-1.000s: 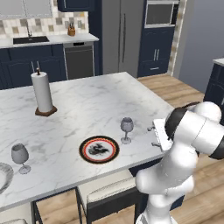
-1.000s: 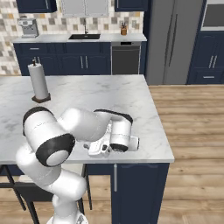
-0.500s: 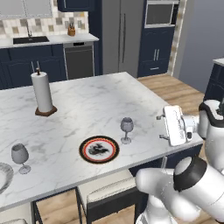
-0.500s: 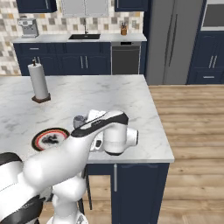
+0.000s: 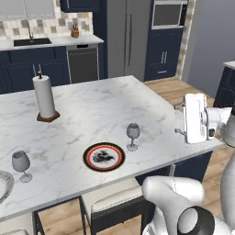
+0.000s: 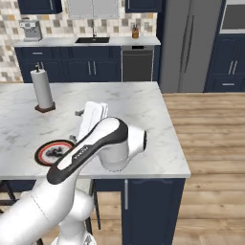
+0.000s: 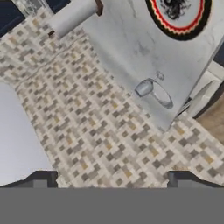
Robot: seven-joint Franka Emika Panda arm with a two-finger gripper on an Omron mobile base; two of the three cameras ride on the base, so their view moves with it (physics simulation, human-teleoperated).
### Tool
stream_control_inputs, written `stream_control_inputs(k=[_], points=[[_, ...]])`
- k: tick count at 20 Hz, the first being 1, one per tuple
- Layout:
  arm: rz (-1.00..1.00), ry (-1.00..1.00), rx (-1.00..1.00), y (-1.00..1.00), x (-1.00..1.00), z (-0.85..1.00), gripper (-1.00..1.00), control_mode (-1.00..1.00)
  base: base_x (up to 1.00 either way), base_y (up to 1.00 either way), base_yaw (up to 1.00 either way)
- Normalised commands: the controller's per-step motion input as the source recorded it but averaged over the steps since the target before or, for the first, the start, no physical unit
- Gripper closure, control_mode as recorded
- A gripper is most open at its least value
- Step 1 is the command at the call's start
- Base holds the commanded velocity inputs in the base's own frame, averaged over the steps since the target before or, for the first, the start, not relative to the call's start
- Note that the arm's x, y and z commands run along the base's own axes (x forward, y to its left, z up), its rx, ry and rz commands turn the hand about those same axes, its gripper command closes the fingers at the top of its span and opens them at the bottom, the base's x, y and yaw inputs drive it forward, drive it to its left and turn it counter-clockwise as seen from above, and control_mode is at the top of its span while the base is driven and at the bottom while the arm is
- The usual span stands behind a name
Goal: Retrieve the wine glasses from the counter and place one next to each plate.
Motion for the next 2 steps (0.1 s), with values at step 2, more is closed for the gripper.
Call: stream_control_inputs(k=[2], points=[[0.00, -0.20, 0.00, 0.10, -0.58, 1.00, -1.00, -1.00, 0.00, 0.00, 0.00]])
